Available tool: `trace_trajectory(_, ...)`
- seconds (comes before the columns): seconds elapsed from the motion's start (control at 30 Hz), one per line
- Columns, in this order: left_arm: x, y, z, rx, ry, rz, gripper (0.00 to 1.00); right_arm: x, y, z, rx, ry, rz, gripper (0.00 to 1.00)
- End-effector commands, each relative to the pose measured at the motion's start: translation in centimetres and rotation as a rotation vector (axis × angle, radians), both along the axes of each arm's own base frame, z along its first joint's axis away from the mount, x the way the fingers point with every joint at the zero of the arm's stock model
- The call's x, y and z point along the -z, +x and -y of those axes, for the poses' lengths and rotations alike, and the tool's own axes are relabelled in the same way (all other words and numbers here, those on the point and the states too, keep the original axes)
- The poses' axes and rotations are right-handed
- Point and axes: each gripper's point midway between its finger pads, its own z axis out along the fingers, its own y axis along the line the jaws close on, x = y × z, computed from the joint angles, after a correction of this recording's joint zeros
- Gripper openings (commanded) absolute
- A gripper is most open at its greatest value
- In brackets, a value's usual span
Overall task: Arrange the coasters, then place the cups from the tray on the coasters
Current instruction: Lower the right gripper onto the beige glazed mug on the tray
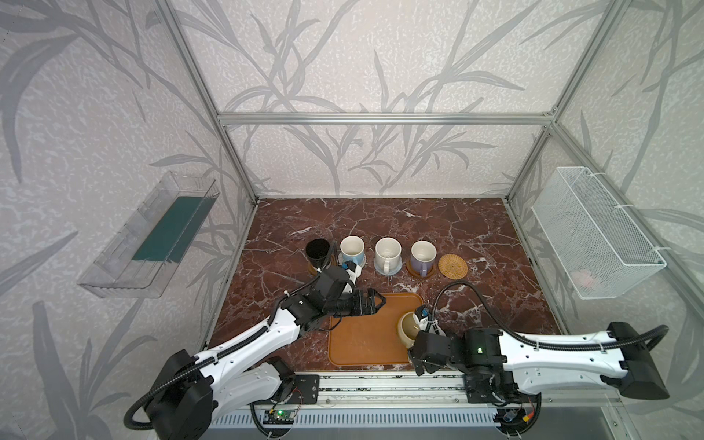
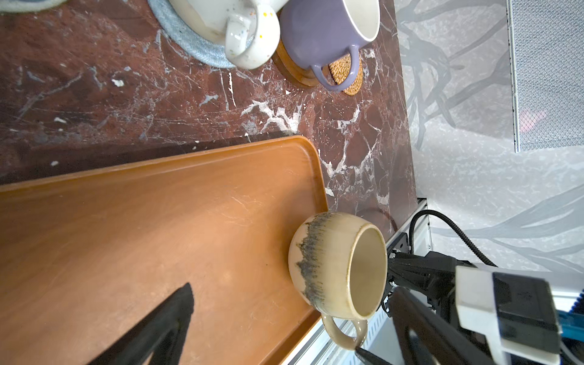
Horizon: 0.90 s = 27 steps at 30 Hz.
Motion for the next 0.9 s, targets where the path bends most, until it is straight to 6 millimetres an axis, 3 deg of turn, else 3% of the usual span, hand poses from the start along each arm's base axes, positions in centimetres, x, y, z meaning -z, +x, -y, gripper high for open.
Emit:
trace_trajectory(0.0, -0.7, -0.1, 0.0, -0.01, -0.028, 0.017, 0.99, -0.3, 0.5, -0.8, 0.058, 0.023, 0.032, 0.99)
trace_trajectory(0.27, -0.1, -0.5, -0.4, -0.03, -0.031, 0.006, 0.99, 1.1, 0.8, -1.4, 0.091, -0.001, 0.039, 0.98)
trace_trajectory(0.87, 0.3, -0.3, 0.0, -0.029, -0.04, -0.004, 0.99, 2.3, 1.0, 0.3, 0.141, -0.061, 0.048, 0.63)
